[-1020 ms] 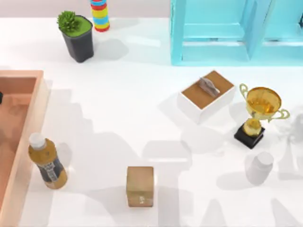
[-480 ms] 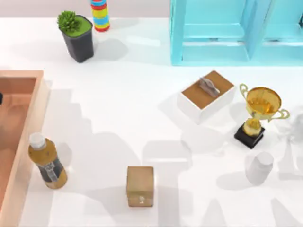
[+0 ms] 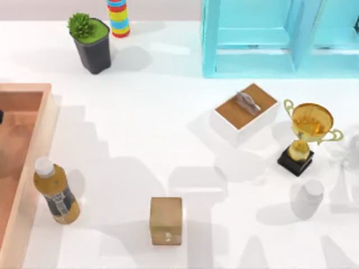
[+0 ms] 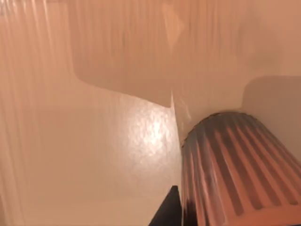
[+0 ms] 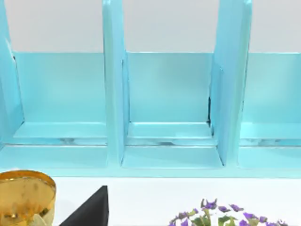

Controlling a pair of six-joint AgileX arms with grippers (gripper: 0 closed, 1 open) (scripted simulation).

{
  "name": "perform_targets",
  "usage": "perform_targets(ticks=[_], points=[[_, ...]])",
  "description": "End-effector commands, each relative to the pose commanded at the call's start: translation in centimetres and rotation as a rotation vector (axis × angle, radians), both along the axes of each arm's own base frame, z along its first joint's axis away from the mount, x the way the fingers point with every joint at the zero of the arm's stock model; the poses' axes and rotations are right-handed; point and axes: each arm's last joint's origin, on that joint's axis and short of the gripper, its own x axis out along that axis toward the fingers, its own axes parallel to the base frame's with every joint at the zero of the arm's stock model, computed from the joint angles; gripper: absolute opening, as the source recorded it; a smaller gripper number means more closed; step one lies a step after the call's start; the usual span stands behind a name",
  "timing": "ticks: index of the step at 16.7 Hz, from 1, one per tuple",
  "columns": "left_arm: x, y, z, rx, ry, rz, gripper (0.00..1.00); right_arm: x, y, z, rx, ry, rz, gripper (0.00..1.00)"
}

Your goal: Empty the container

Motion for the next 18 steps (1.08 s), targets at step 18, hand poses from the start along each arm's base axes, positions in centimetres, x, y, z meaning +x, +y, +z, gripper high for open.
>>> perform_targets(ticks=[18], points=[[-0.2, -0.2, 12.7, -0.008, 0.012, -0.014, 0.0, 0.0, 0.0, 0.0, 0.0, 0.0, 0.0, 1.0]])
